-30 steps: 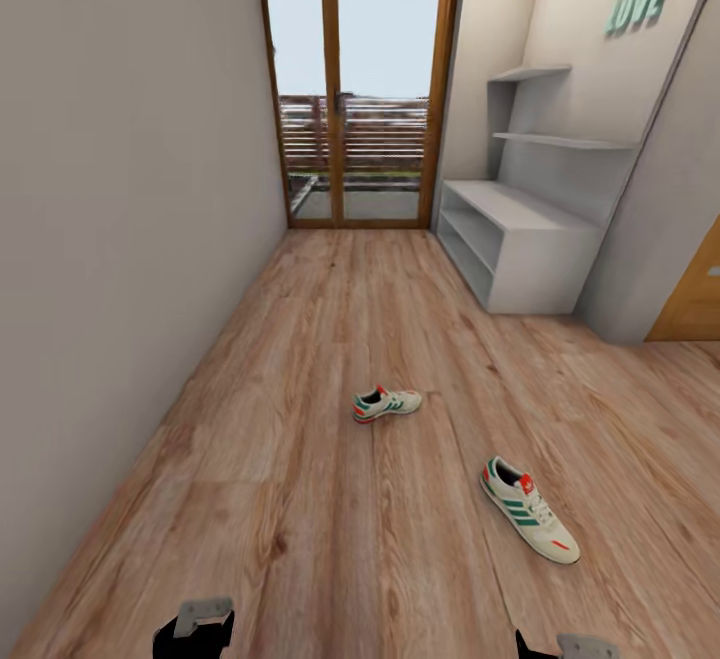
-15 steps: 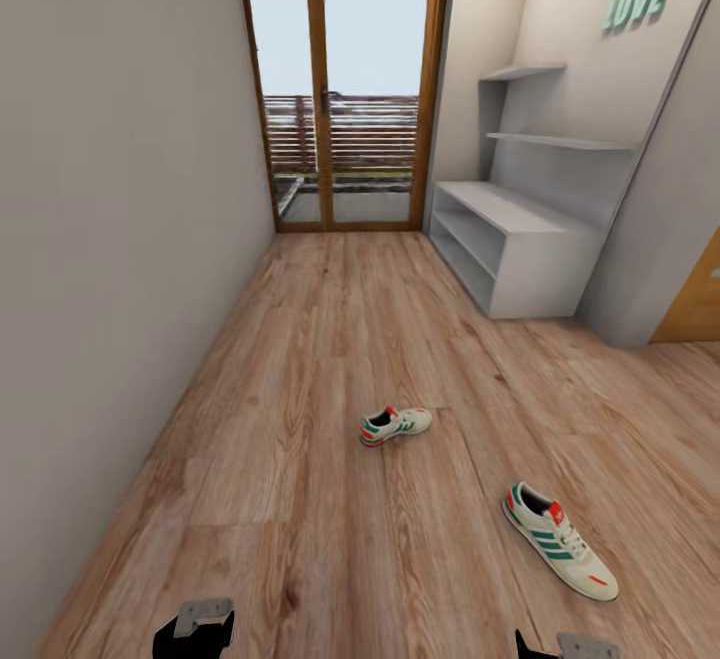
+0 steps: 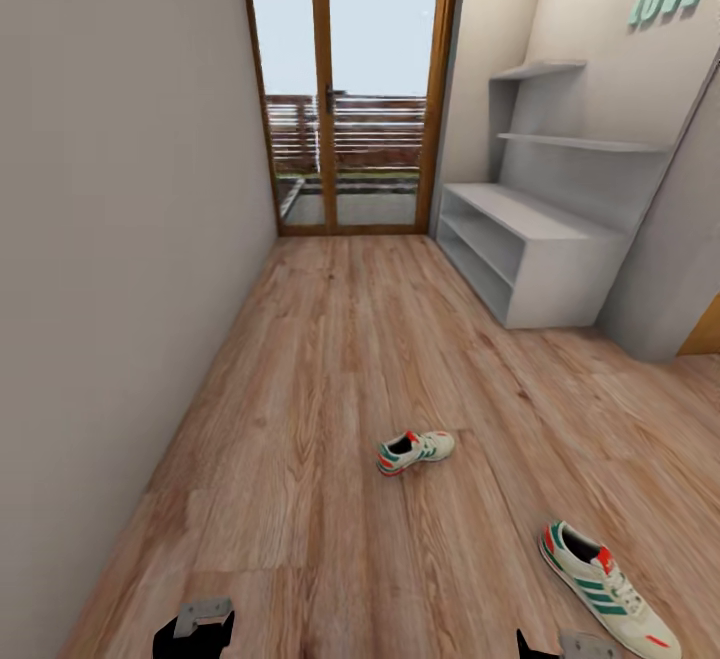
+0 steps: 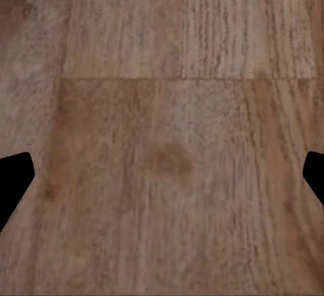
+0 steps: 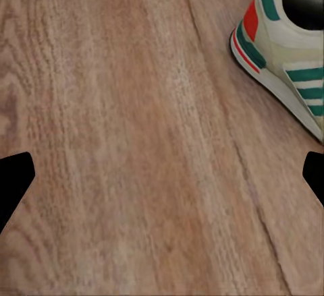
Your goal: Pick up the two gym shoes and the two sandals from the corridor floor and place them onto the hallstand (shoe rack) in the corridor, making sure they are on the rack and not on the floor. Arrange them so the two gym shoes are next to each other and the two sandals are next to each other.
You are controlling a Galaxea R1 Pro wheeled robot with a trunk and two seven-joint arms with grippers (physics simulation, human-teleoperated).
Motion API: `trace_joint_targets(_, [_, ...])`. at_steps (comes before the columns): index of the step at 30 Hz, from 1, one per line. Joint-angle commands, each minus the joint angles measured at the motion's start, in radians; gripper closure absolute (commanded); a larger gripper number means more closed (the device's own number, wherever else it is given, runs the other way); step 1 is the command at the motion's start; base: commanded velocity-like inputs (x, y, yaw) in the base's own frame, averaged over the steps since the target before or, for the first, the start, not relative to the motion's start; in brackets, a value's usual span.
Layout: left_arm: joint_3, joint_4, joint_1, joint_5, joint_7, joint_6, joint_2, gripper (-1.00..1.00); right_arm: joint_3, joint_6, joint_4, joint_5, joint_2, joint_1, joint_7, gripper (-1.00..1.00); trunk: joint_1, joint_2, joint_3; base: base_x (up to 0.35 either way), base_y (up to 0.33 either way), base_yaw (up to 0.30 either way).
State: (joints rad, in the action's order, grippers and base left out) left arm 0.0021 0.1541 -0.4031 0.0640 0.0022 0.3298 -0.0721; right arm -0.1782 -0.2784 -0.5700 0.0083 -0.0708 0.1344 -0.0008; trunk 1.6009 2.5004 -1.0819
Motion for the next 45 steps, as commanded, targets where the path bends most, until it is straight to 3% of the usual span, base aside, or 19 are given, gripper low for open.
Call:
trace_joint_targets(1, [-0.001,-0.001,0.000,0.007,-0.001,0.003,0.000,-1.00,-0.001,-0.003,0.001,0.001,0.000,0.001,0.000,-1.00,0.000,0.000,-0.001,0.337,0.002,-0.145])
trace_joint_targets(16, [-0.001,-0.001,0.000,0.007,-0.001,0.003,0.000,-1.00,-0.002,-0.002,0.001,0.001,0.000,0.001,-0.001,-1.00,0.000,0.000,0.007,0.337,0.000,-0.223])
trace_joint_targets(32, [-0.001,-0.001,0.000,0.007,-0.001,0.003,0.000,-1.00,-0.001,-0.003,0.001,0.001,0.000,0.001,0.002,-1.00,0.000,0.000,0.008,0.337,0.004,-0.028])
trace_joint_targets(45, [-0.001,-0.001,0.000,0.007,-0.001,0.003,0.000,-1.00,-0.002,-0.002,0.002,0.001,0.000,0.001,0.004,-1.00,0.000,0.000,0.014,0.286,0.188,-0.217])
